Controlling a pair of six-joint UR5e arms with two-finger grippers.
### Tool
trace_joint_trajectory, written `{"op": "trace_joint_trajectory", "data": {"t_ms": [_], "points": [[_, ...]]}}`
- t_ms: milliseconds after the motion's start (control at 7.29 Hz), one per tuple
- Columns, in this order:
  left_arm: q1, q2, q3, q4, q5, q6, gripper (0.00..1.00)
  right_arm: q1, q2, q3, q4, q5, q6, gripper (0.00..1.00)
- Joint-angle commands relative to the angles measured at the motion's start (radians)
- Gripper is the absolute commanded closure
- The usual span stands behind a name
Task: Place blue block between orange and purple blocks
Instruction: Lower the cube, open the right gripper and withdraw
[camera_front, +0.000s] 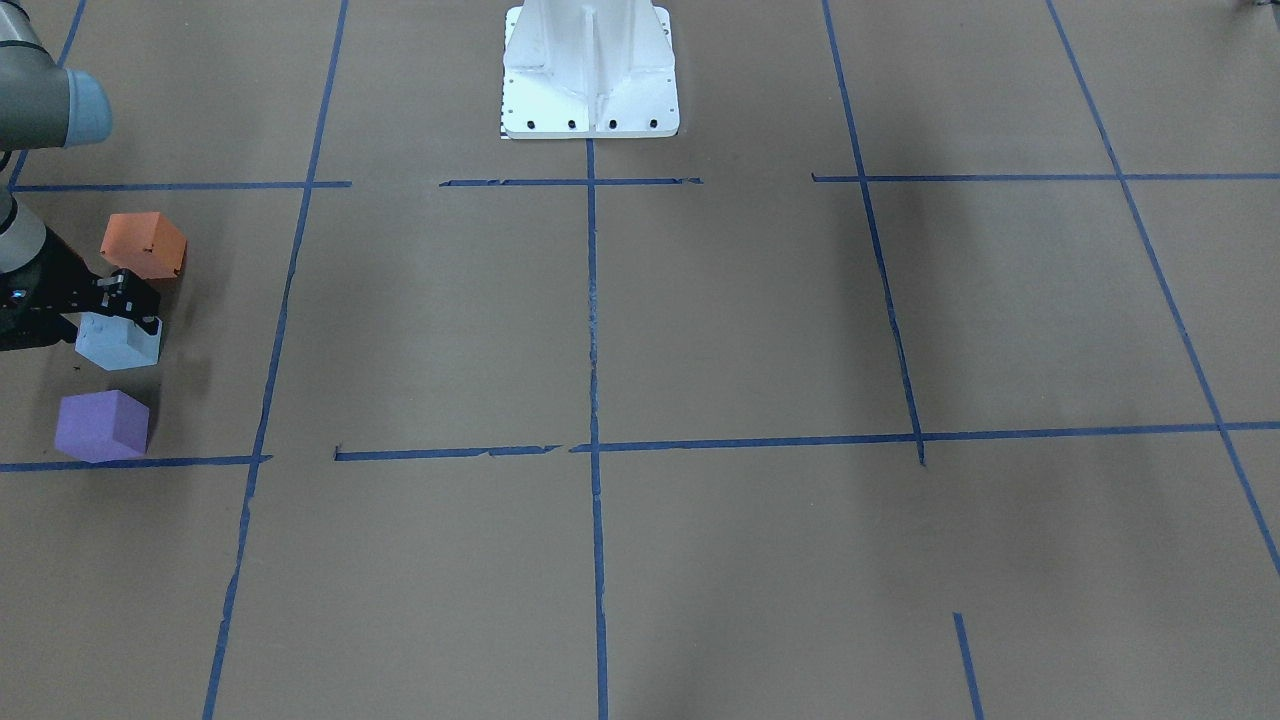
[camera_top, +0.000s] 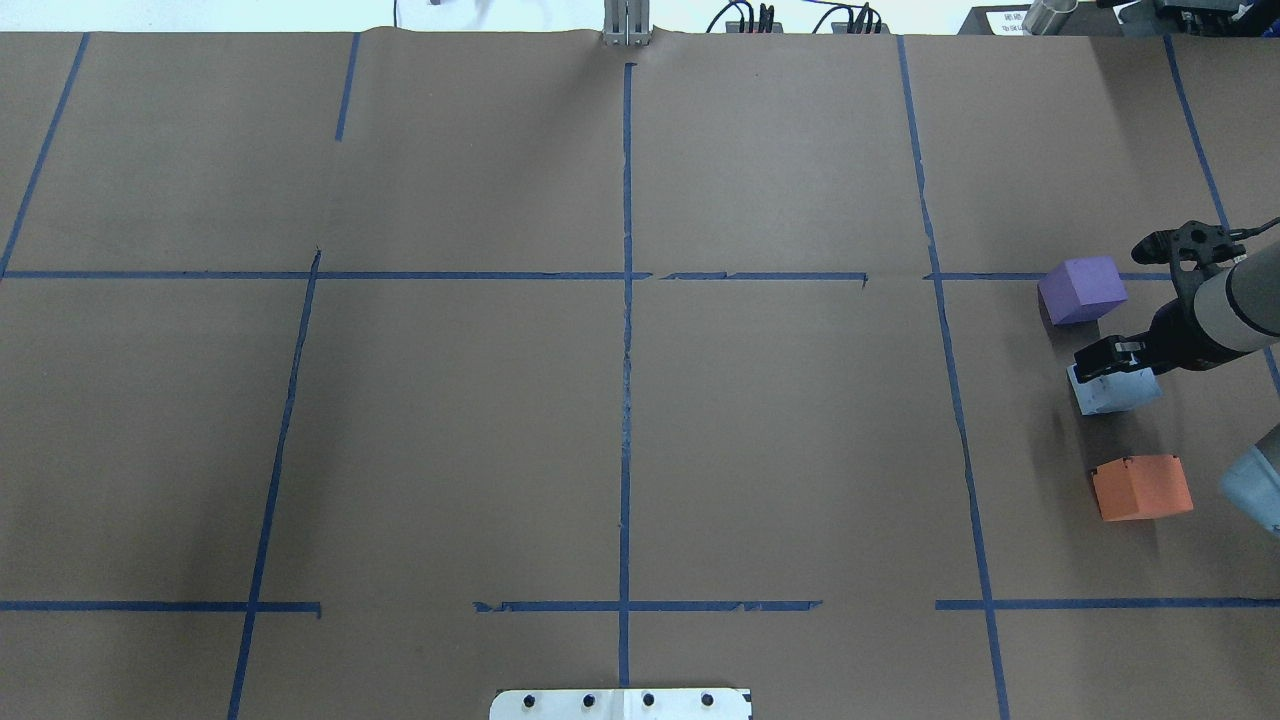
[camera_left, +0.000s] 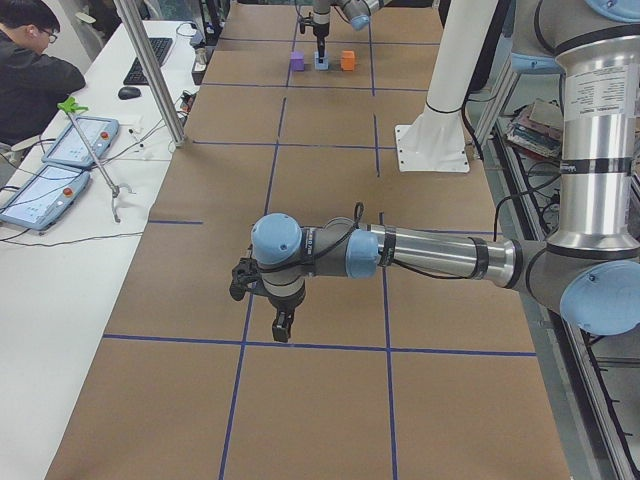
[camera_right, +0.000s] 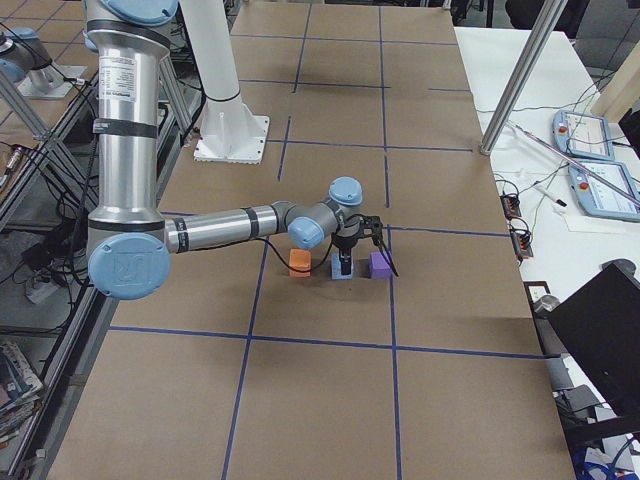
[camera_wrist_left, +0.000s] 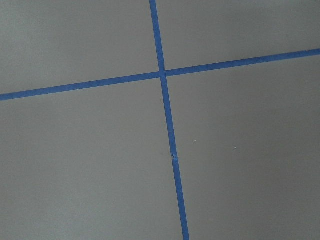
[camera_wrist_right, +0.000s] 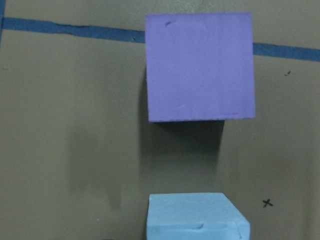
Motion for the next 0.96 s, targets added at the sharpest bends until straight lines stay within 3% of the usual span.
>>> {"op": "trace_joint_trajectory", "data": {"t_ms": [0, 275, 824], "points": [[0.0, -0.001, -0.001, 0.0, 0.0, 0.0, 0.0, 0.103, -0.002, 0.029, -0.033, 0.083, -0.014, 0.0], [0.0, 0.0, -0.008, 0.0, 0.0, -0.002, 0.0, 0.241, -0.003, 0.035, -0.126, 0.138, -0.213, 0.0], [0.0, 0.0, -0.009, 0.0, 0.0, 0.002, 0.0, 0.589, -0.009, 0.112, -0.604, 0.158, -0.853, 0.0]]}}
